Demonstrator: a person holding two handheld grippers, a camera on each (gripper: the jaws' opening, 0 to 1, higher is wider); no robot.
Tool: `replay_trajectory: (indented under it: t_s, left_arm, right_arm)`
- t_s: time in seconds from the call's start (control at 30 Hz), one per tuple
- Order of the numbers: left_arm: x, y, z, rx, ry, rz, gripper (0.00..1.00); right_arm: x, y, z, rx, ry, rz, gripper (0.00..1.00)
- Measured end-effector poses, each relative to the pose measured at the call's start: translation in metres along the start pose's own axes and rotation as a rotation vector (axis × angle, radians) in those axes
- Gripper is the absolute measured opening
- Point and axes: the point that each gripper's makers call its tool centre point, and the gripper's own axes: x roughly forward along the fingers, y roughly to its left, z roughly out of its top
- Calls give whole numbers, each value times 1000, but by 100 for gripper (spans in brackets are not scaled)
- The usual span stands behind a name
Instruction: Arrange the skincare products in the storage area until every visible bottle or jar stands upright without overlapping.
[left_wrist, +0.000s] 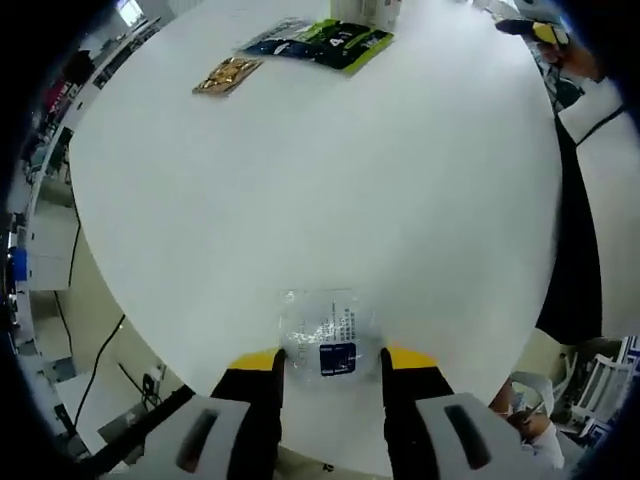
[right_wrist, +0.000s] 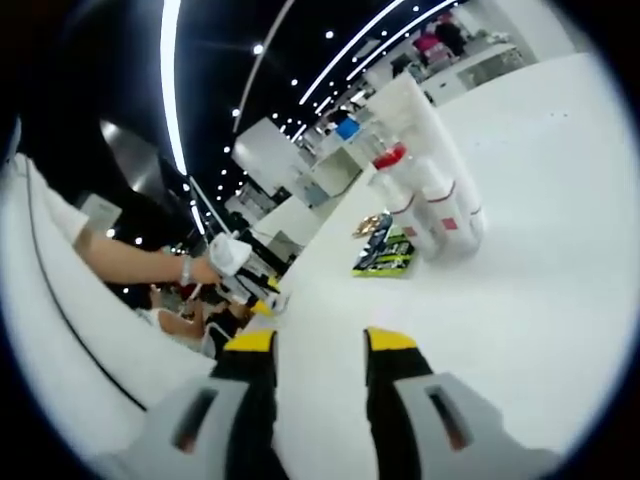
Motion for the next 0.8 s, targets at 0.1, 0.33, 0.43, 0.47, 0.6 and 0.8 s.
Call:
replay_trajectory:
  t_s: [0.1,0.33,0.43,0.47,0.6,0.8]
  left_arm:
    - [-8,-4,11,17,-27,9,40]
    - [-26,-23,46,53,-116,21,39]
    - [-31,-33,59,78,-138,21,40]
    - [-34,-41,69,77,-162,17,39]
    - [-40,-65,94,84,-227,-8,39]
    - [-52,-102,121,179,-246,-35,40]
  right_arm:
    - [2,3,-1,-4,3,7,32]
    - [5,9,-4,-3,7,22,32]
    - [5,12,-6,-7,15,25,32]
    - [5,12,-7,-7,16,25,32]
    - [6,14,-10,-1,22,29,33]
    - [5,19,-12,14,21,36,33]
